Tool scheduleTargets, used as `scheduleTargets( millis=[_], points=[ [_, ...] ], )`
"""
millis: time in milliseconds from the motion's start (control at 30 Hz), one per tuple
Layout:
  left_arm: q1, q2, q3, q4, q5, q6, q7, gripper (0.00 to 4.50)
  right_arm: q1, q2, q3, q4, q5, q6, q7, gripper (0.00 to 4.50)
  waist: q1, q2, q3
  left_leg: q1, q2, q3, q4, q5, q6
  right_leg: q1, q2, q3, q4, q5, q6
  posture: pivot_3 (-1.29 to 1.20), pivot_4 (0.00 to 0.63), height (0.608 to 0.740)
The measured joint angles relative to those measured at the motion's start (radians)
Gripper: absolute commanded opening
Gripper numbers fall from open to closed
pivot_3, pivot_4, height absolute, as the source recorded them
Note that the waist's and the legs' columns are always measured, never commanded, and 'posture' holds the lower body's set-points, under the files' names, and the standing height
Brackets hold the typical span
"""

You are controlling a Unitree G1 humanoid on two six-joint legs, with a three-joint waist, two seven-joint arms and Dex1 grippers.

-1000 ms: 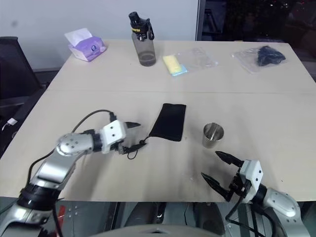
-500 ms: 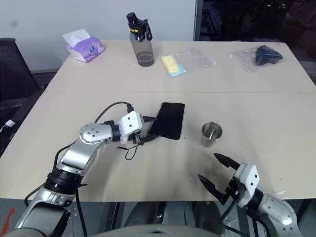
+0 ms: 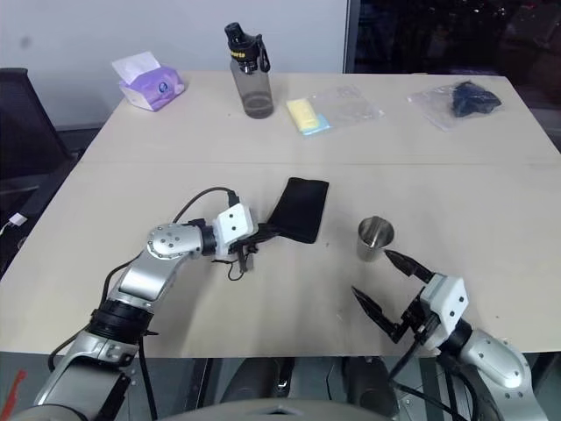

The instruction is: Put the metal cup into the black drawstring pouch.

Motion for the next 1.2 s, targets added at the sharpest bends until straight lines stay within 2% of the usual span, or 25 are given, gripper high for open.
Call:
scheduleTargets(
  millis=[167, 333, 433, 500, 600, 633, 700, 867, 1000, 1067, 1200],
  points=[
    [-0.04, -0.025, 0.007, -0.045, -0.042, 0.075, 0.011, 0.04, -0.148, -0.054, 0.023, -0.067, -0.134, 0.022, -0.029, 4.5, 0.0, -0.001, -0.001, 0.0, 0.0, -0.001, 0.001, 0.0, 0.0, 0.0, 0.001, -0.001, 0.001, 0.002, 0.003, 0.0, 0.15, 0.74],
    [-0.05, -0.025, 0.013, -0.075, -0.043, 0.109, 0.017, 0.04, -0.173, -0.172, 0.049, -0.052, -0.251, 0.128, -0.019, 4.5, 0.001, -0.001, 0.0, -0.001, -0.002, 0.0, 0.001, 0.0, 0.001, 0.0, 0.001, 0.0, 0.0, 0.002, 0.003, 0.0, 0.15, 0.74],
    [-0.05, -0.024, 0.013, -0.083, -0.041, 0.115, 0.019, 0.0, -0.167, -0.235, 0.048, -0.038, -0.322, 0.183, -0.022, 3.72, 0.001, -0.002, -0.001, -0.001, -0.002, 0.0, 0.001, -0.001, 0.001, 0.001, 0.001, 0.0, 0.0, 0.002, 0.003, 0.0, 0.15, 0.74],
    [-0.05, -0.024, 0.013, -0.09, -0.041, 0.115, 0.021, 0.0, -0.161, -0.249, 0.041, -0.032, -0.357, 0.184, -0.026, 2.71, -0.001, -0.004, -0.002, 0.0, -0.001, 0.0, 0.002, -0.001, 0.001, 0.001, 0.001, 0.0, 0.0, 0.001, 0.002, 0.0, 0.15, 0.74],
    [-0.049, -0.023, 0.014, -0.102, -0.04, 0.115, 0.032, 0.0, -0.117, -0.268, 0.042, 0.02, -0.397, 0.166, -0.029, 1.55, 0.002, -0.005, -0.003, 0.001, 0.0, 0.0, 0.003, -0.001, 0.001, 0.002, 0.001, -0.001, 0.001, 0.0, 0.0, 0.0, 0.15, 0.74],
    [-0.046, -0.02, 0.024, -0.102, -0.04, 0.118, 0.042, 0.0, -0.098, -0.267, 0.046, 0.052, -0.405, 0.166, -0.028, 0.92, 0.002, -0.005, -0.002, 0.0, 0.0, 0.0, 0.003, -0.001, 0.001, 0.002, 0.001, 0.0, 0.001, 0.0, 0.0, 0.0, 0.15, 0.74],
    [-0.049, -0.021, 0.032, -0.102, -0.039, 0.126, 0.06, 0.0, -0.096, -0.266, 0.045, 0.063, -0.407, 0.158, -0.036, 0.08, 0.0, -0.005, -0.002, 0.0, 0.0, 0.001, 0.003, -0.001, 0.001, 0.002, 0.001, 0.001, 0.001, 0.001, 0.001, 0.0, 0.15, 0.74],
    [-0.072, -0.052, 0.036, -0.1, -0.047, 0.244, 0.116, 0.0, -0.108, -0.205, 0.031, 0.089, -0.387, 0.121, -0.065, 0.03, 0.0, -0.005, -0.003, 0.0, 0.0, 0.0, 0.003, -0.001, 0.001, 0.002, 0.002, 0.0, 0.001, 0.002, 0.003, 0.0, 0.15, 0.74],
    [-0.116, -0.093, 0.061, -0.101, -0.098, 0.371, 0.142, 0.0, -0.165, -0.089, 0.022, 0.081, -0.249, 0.1, -0.077, 0.03, -0.002, -0.005, -0.002, 0.0, 0.0, 0.0, 0.004, -0.001, 0.001, 0.002, 0.002, 0.0, 0.001, 0.002, 0.003, 0.0, 0.15, 0.74],
    [-0.15, -0.115, 0.067, -0.104, -0.121, 0.429, 0.152, 0.0, -0.208, -0.063, 0.059, 0.044, -0.2, 0.107, -0.064, 0.03, -0.002, -0.005, -0.002, 0.0, 0.0, 0.0, 0.004, -0.001, 0.001, 0.002, 0.002, 0.0, 0.001, 0.002, 0.003, 0.0, 0.15, 0.74],
    [-0.212, -0.148, 0.073, -0.107, -0.154, 0.508, 0.171, 0.0, -0.298, -0.03, 0.155, 0.02, -0.203, 0.136, -0.062, 0.03, -0.002, -0.006, -0.002, 0.0, 0.0, 0.0, 0.005, -0.001, 0.001, 0.002, 0.003, 0.0, 0.001, 0.002, 0.003, 0.0, 0.15, 0.74]
  ],
)
